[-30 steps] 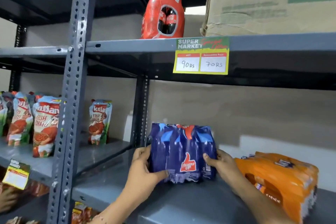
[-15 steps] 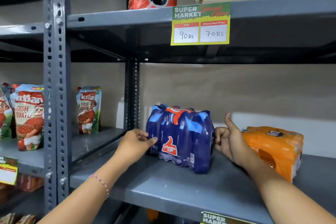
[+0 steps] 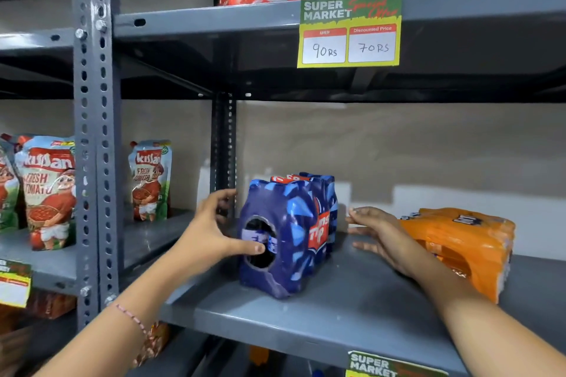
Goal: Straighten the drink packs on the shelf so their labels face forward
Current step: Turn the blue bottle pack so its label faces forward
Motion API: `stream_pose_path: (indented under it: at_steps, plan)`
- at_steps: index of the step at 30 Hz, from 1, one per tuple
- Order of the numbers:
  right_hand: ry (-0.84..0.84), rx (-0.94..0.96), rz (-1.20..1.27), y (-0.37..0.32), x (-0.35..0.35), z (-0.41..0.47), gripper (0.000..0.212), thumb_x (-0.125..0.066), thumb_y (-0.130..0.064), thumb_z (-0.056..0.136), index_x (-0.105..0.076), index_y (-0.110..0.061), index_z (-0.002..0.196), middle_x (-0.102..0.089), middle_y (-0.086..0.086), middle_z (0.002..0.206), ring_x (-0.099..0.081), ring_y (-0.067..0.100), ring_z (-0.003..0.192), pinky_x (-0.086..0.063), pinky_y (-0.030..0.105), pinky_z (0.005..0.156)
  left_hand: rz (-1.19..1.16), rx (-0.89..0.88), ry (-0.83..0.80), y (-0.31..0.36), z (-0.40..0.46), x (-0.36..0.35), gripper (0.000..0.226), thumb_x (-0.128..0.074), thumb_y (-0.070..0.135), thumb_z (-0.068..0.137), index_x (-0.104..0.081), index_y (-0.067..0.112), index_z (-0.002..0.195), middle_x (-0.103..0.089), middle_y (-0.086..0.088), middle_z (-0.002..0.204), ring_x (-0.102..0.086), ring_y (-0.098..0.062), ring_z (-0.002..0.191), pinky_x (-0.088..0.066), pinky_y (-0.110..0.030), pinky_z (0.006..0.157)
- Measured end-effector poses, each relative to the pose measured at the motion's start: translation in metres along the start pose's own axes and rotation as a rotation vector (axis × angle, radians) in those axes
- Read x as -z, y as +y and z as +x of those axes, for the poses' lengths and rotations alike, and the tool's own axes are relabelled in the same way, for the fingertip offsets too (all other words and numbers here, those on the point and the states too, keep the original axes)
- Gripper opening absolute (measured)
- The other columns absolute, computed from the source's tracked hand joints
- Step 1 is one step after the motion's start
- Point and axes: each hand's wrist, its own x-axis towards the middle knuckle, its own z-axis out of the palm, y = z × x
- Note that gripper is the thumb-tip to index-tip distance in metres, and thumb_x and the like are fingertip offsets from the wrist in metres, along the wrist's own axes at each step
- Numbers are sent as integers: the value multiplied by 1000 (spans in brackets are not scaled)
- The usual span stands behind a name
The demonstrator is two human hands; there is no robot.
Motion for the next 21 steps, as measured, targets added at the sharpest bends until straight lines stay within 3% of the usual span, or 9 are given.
stream_pose_path:
  at_steps: [3,4,6,7,8,10,13,17,21]
  plan:
    - [-2,-14,-96,4,-5,0,82,-95,-55,42,-66,-23,112,-76,1,114,-70,19,110,-53,38,80,-90,49,69,-17,17,4,48,-89,-6,63,-60,15,95,-64,-7,83,-61,-26,75,-56,-27,69]
    - [-1,-17,-105,3,-7,0,87,-97,-51,41,-63,-21,116,-76,3,117,-71,20,109,-54,39,82,-58,81,91,-22,25,1,31,-78,-10,75,-63,14,89,-67,-8,79,-64,-28,76,-57,-29,70]
    - [-16,-11,-95,1,-13,-2,98,-101,-45,35,-59,-17,119,-74,9,119,-74,25,105,-58,43,85,-73,166,120,-32,40,-5,13,-60,6,91,-68,15,88,-75,-13,90,-69,-30,88,-56,-47,86]
    - [-25,-3,-99,0,-15,-3,103,-103,-44,32,-58,-15,120,-73,13,119,-74,27,103,-59,46,88,-132,212,100,-32,45,-8,14,-57,22,91,-69,16,93,-76,-14,101,-69,-29,96,-51,-53,96]
    - [-27,10,-119,-2,-17,-5,106,-103,-44,31,-57,-14,121,-73,15,119,-75,28,102,-59,48,90,-170,261,66,-30,49,-12,30,-59,42,87,-69,17,101,-75,-11,110,-69,-28,104,-50,-51,103]
    - [-16,44,-222,-5,-24,-11,101,-100,-51,36,-56,-14,120,-73,16,115,-75,26,99,-61,46,89,-93,277,-16,-27,50,-18,63,-65,67,73,-57,21,115,-71,-1,116,-69,-25,107,-51,-46,101]
    - [-35,61,-405,-8,-35,-20,89,-91,-59,50,-57,-21,123,-74,3,116,-74,18,101,-61,38,88,63,231,-66,-30,50,-21,63,-70,61,79,-39,30,124,-65,9,109,-67,-15,95,-54,-34,83]
    - [-70,82,-655,-16,-47,-36,87,-83,-65,62,-53,-29,135,-70,-15,117,-64,-8,92,-49,2,58,-12,203,-93,-30,39,-15,53,-70,48,87,-37,35,126,-62,22,101,-64,-1,87,-51,-22,68]
    - [-63,62,-660,-25,-48,-64,89,-82,-69,61,-52,-30,134,-70,-16,118,-64,-10,89,-48,1,54,-77,149,-78,-23,13,-14,51,-67,48,89,-37,36,128,-63,23,108,-67,5,85,-53,-13,59]
